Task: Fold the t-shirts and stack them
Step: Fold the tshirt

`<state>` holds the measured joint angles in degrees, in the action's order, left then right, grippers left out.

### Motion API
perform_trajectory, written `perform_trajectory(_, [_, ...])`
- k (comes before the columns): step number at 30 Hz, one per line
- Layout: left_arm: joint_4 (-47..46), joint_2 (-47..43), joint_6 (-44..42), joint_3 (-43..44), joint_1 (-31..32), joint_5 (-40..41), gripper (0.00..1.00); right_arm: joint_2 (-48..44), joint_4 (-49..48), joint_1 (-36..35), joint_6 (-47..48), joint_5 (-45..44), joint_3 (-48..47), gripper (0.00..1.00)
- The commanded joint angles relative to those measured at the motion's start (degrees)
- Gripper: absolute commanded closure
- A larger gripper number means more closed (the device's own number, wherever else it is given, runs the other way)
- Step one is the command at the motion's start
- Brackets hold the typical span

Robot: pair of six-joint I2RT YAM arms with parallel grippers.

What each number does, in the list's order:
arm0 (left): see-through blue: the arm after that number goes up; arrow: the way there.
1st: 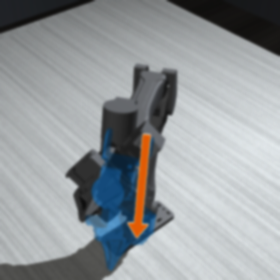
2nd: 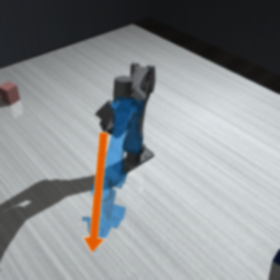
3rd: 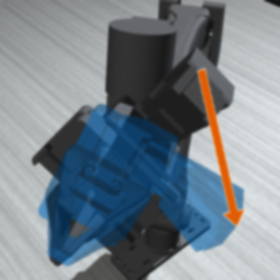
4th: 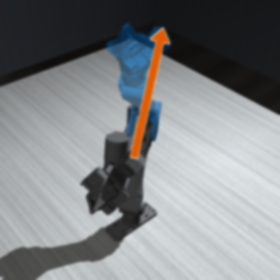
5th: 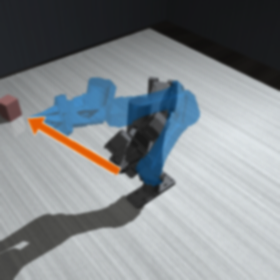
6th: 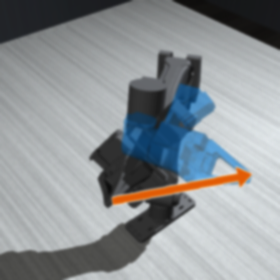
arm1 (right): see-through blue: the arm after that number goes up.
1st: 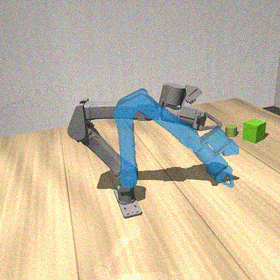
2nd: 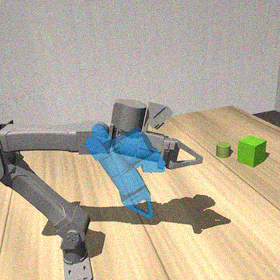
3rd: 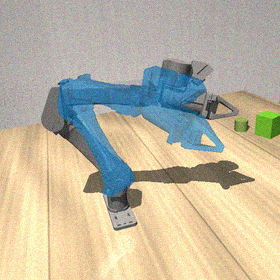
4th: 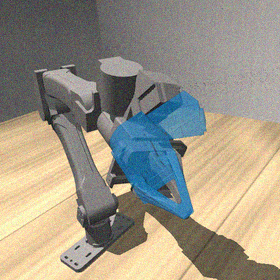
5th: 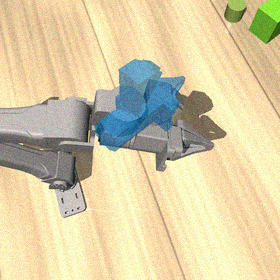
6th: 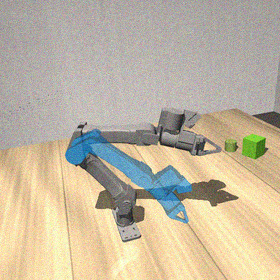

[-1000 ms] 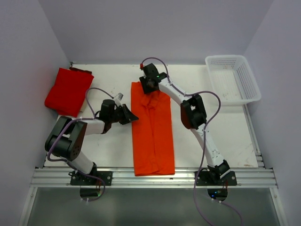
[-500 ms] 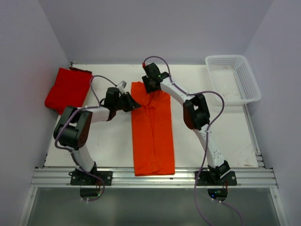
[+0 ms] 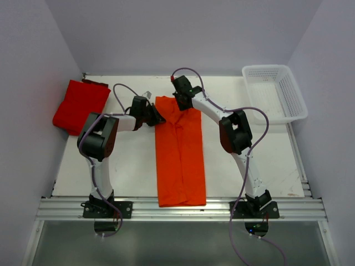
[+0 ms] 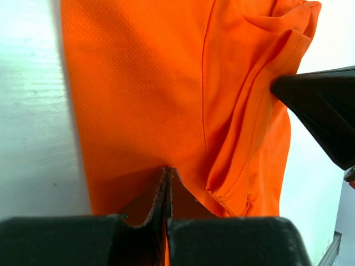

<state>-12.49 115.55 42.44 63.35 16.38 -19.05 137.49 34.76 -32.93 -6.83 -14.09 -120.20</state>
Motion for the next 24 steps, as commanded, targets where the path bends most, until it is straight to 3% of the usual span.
perform_trajectory(1, [0.0,1.5,0.0,2.0,-0.4,0.4,1.00,-4.6,-1.7,0.8,1.2,-1.9,0.1,1.00])
perform_trajectory(24, [-10.7,1.1,5.3,2.7,2.2,-12.2,1.00,-3.0,-2.2,1.3,-0.1,-0.6,-0.3,1.00])
